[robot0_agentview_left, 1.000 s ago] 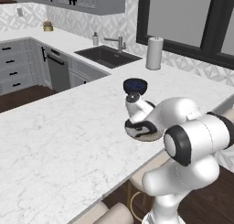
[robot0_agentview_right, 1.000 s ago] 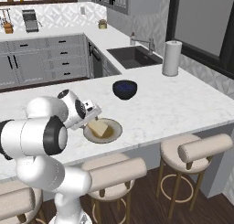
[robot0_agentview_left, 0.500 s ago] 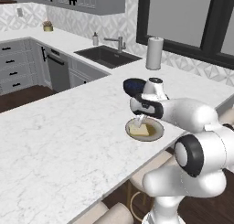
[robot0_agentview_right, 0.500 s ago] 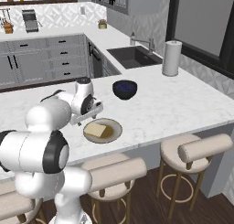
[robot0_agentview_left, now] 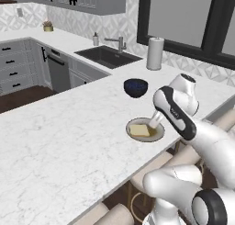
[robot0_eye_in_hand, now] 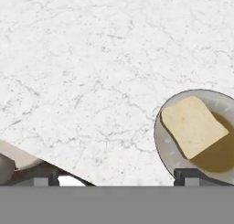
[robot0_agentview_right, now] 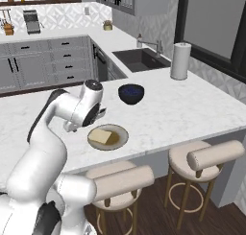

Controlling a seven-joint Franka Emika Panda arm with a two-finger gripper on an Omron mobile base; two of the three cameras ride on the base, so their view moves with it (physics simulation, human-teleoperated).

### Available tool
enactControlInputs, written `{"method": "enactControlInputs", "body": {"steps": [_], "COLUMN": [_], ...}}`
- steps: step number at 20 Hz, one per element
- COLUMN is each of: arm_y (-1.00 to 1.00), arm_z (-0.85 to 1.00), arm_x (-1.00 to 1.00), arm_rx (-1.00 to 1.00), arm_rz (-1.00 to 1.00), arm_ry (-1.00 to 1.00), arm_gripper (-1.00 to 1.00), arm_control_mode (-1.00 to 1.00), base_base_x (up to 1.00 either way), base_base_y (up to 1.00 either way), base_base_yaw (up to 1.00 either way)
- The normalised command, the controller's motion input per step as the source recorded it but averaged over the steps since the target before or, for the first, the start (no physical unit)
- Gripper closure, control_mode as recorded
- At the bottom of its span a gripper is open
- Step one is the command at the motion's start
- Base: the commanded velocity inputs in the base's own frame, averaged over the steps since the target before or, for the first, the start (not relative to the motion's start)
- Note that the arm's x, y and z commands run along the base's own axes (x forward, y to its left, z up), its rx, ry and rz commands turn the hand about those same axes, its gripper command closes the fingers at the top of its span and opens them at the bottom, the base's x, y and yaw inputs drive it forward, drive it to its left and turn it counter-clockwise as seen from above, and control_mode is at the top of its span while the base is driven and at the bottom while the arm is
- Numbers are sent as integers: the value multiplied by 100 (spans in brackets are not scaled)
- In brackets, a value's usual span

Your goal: Start the toaster. Once the lever pops up, take the bread to the plate on the dining counter.

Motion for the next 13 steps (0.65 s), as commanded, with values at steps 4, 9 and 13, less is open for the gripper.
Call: {"method": "enactControlInputs", "body": {"steps": [4, 9, 13], "arm_y": [3, 32, 71], "arm_z": [6, 0, 0], "arm_x": [-100, -100, -100], "arm_rx": [-1, -15, -33], "arm_rz": [0, 0, 0], "arm_ry": [-33, -29, -18], "arm_gripper": [-100, -100, -100], "arm_control_mode": [-100, -100, -100], "base_base_x": [0, 0, 0], "base_base_y": [0, 0, 0], "base_base_yaw": [0, 0, 0]}}
